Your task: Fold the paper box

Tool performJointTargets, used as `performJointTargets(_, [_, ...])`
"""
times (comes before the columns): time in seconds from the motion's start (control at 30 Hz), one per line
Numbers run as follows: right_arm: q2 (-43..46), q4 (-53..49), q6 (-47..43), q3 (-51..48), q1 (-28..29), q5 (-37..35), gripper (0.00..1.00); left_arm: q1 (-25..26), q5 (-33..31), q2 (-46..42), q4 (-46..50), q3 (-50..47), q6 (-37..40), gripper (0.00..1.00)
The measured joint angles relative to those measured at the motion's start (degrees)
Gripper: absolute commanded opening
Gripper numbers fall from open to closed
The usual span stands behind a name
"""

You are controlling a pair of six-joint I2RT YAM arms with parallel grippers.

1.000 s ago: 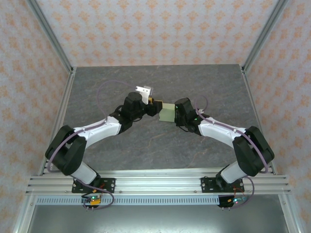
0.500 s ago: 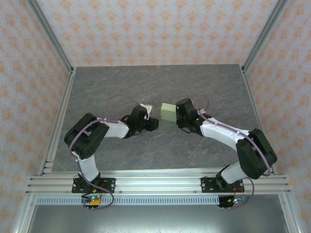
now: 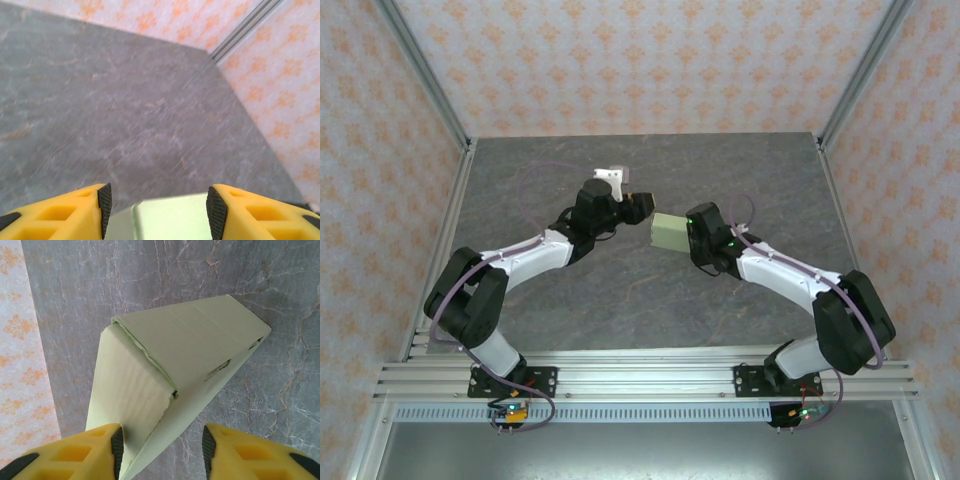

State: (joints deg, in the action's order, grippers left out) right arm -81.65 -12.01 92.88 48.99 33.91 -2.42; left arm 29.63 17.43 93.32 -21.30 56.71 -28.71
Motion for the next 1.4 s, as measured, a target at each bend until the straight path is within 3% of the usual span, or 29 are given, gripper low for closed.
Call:
performJointTargets(0.4, [6.0, -5.1, -3.0, 1.8, -3.0, -1.0, 0.6, 2.2, 2.1, 10.5, -5.7, -2.9, -3.4, 0.54])
performJointTargets(0.73, [5.1, -6.5, -3.8, -4.0, -3.7, -2.9, 0.62, 2.3, 2.0, 10.4, -7.3, -3.8, -1.7, 0.54])
performJointTargets(1.0, [5.9, -3.7, -4.8, -5.0, -6.4, 0.6, 0.63, 2.3, 1.7, 10.1, -7.2, -4.0, -1.0, 0.53])
performJointTargets(1.2, [10.6, -7.6, -10.1, -4.9, -12.6, 1.4, 0.68, 2.7, -0.5, 6.6, -5.8, -6.6, 1.7, 0.53])
performJointTargets(1.4, [12.9, -10.0, -13.0, -4.3, -17.6, 3.3, 0.72, 7.1, -4.7, 0.8, -0.5, -9.8, 9.0, 0.54])
